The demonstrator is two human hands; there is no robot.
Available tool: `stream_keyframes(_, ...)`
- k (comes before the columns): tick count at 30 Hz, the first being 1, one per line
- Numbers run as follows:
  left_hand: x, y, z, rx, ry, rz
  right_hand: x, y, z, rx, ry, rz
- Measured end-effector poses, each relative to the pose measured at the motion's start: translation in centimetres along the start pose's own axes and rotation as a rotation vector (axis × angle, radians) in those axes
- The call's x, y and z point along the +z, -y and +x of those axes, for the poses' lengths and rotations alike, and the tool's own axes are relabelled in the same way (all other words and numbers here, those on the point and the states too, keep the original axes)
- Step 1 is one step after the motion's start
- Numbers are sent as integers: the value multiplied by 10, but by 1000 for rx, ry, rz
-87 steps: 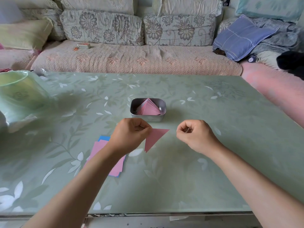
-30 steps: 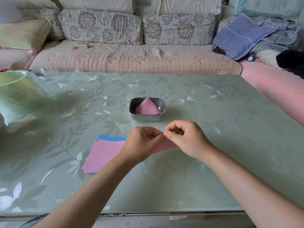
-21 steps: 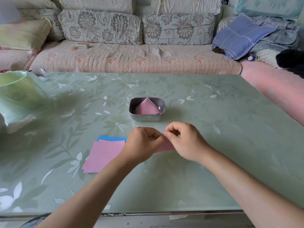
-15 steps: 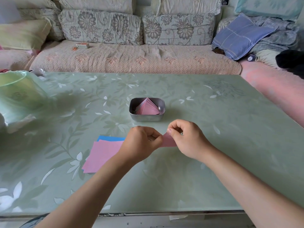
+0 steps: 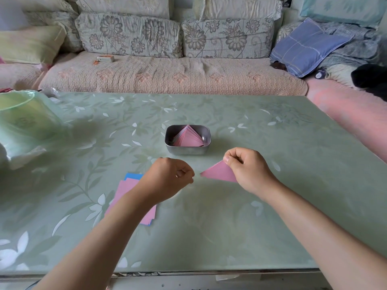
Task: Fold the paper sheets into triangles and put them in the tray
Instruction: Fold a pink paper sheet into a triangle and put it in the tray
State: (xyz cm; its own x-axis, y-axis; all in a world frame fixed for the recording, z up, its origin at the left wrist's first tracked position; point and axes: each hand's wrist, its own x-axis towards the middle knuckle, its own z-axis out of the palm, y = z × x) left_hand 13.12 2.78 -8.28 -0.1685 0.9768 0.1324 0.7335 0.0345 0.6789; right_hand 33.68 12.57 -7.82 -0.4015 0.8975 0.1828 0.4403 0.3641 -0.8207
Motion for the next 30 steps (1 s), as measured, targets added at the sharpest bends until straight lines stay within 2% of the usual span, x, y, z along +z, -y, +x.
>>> stream_keyframes(3, 8, -9, -2, 34, -92, -78, 8, 1, -5, -21, 59, 5)
stream_keyframes(6, 19, -17, -5, 64, -67, -154, 17, 5, -9, -44, 89, -6)
stream_keyframes(12, 27, -22, -6, 70, -168, -133, 19, 9, -11, -74, 104, -12)
stream_keyframes(15, 20, -20, -4, 73, -128, -82, 17, 7, -8, -39, 60, 25)
stream_keyframes(20, 2, -7, -2, 46, 29, 73, 11, 0, -3, -9, -15, 33)
stream_keyframes(23, -5, 2, 0, 14, 3, 151, 12, -2, -4, -16, -11, 29)
stream_keyframes(26, -3, 1, 3, 39, -81, -2, 18, 1, -6, -41, 22, 37)
stream_keyframes(28, 1, -4, 3, 61, -43, -111, 23, 4, -7, -57, 33, 59)
stream_keyframes(30, 5, -6, 5, 105, -37, -97, 27, 9, -7, -76, 35, 94)
